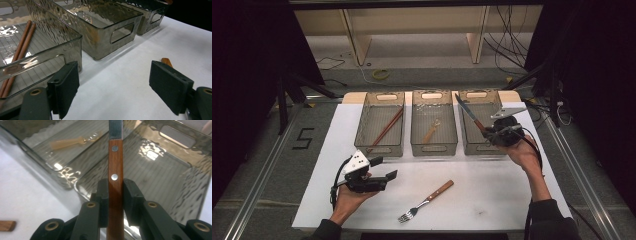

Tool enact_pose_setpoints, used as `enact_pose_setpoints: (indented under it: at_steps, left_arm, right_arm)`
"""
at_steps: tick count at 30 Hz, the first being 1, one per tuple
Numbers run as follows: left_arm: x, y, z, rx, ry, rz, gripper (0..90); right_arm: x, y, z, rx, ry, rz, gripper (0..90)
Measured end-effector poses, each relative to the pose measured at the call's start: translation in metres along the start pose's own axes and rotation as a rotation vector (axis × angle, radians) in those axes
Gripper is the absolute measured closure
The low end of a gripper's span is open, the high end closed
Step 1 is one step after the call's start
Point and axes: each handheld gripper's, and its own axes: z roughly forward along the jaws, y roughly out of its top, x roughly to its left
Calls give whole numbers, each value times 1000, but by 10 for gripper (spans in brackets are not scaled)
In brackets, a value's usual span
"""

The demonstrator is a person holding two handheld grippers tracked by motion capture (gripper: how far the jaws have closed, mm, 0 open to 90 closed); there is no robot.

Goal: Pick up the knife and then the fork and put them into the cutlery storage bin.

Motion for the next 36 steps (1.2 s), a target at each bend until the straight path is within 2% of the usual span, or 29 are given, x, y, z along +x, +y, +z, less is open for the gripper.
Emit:
enact_pose_setpoints:
  at_steps: [14,23,36]
  left_arm:
    - [0,0,0,-3,-3,3,233]
    - [0,0,0,-3,-3,3,233]
    - [0,0,0,0,-3,9,233]
  right_arm:
    - [-19,13,15,35,-33,66,768]
    - [-28,18,26,78,-56,92,767]
    - [-31,21,38,122,-61,113,767]
